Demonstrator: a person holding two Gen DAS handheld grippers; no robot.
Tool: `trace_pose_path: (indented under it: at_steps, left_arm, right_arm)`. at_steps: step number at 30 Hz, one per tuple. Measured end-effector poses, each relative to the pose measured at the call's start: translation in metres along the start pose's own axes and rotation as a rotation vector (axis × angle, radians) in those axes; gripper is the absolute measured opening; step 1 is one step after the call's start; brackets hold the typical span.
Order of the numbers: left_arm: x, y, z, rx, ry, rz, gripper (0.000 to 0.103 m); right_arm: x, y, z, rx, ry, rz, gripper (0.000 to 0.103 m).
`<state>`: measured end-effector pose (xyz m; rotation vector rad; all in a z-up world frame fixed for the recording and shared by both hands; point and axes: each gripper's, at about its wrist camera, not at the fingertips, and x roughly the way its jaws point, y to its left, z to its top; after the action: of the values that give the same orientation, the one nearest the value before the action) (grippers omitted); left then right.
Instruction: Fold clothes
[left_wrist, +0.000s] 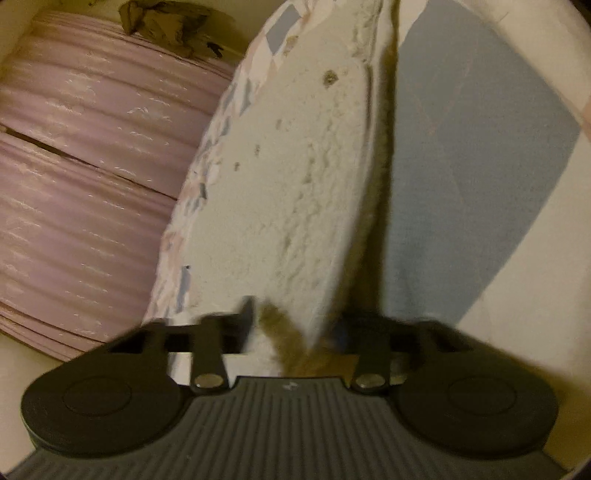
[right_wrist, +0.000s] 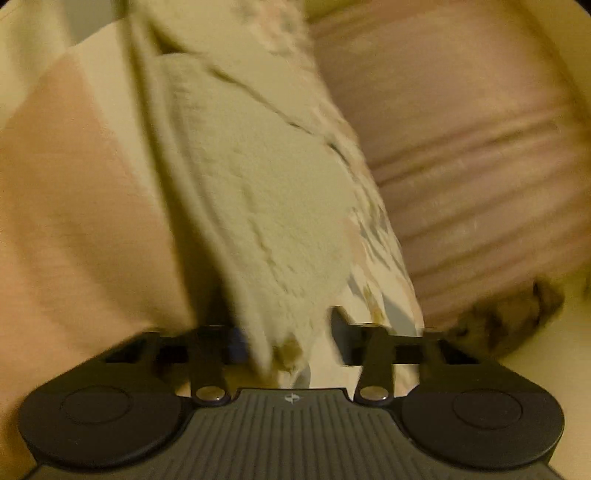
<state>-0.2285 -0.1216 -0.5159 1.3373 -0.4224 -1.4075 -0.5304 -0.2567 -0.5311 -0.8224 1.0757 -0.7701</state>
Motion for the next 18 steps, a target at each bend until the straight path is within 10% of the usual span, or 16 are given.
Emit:
trace_pose_path:
  at_steps: [9, 18]
  left_arm:
    - [-0.039, 0.025, -0.011, 0.058, -0.022, 0.121, 0.009]
    - [-0.11, 0.02, -0.037, -0.151, 0.04, 0.132, 0.001]
  right_arm:
    - [-0.058, -0.031, 0.011, 0.086, -0.062, -0.013, 0.005]
    - [-0.133, -0.004, 0.009, 0.167, -0.076, 0.058, 0.002]
